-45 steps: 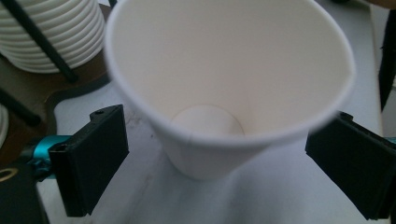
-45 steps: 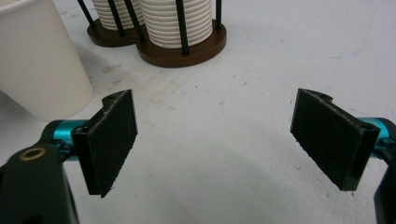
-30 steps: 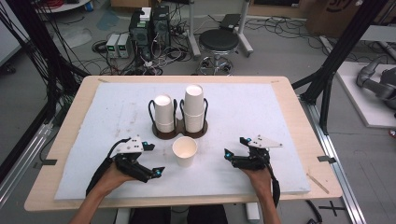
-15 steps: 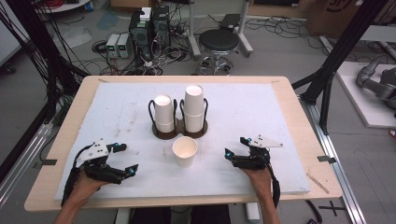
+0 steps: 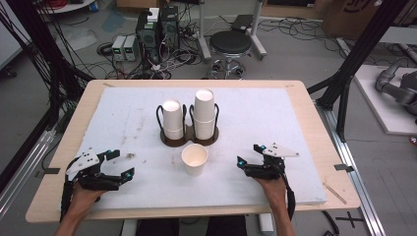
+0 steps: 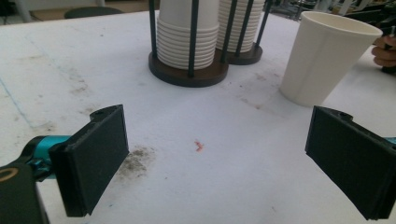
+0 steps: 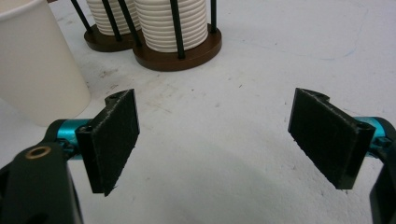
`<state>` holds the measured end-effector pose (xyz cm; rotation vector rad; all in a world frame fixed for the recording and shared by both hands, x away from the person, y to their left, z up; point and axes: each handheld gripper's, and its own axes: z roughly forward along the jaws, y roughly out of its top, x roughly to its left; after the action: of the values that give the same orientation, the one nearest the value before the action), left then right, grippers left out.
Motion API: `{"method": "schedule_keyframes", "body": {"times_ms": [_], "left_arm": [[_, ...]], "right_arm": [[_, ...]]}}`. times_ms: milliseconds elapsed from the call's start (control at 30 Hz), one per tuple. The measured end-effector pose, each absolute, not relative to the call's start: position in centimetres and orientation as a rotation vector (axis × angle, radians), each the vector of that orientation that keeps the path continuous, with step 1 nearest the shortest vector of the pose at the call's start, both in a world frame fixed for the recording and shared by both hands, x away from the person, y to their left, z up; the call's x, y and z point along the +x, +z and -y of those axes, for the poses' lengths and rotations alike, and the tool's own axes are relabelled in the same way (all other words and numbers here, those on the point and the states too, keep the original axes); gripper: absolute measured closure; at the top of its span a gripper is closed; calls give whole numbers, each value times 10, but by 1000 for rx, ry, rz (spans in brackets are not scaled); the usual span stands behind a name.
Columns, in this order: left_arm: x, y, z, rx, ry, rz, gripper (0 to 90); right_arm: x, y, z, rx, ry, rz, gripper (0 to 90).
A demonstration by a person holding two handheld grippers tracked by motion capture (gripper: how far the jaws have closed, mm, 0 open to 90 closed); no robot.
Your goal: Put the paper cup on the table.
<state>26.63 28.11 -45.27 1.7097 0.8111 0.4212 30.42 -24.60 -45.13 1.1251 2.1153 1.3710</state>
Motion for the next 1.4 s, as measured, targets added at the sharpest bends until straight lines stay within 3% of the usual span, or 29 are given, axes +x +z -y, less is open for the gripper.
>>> {"method": "schedule_keyframes", "body": {"times_ms": [1400], "left_arm": [[263,-457,-284,1669,478,-817,60]], "right_arm": [[297,-452,248,1086,1411,-2044,170]]}}
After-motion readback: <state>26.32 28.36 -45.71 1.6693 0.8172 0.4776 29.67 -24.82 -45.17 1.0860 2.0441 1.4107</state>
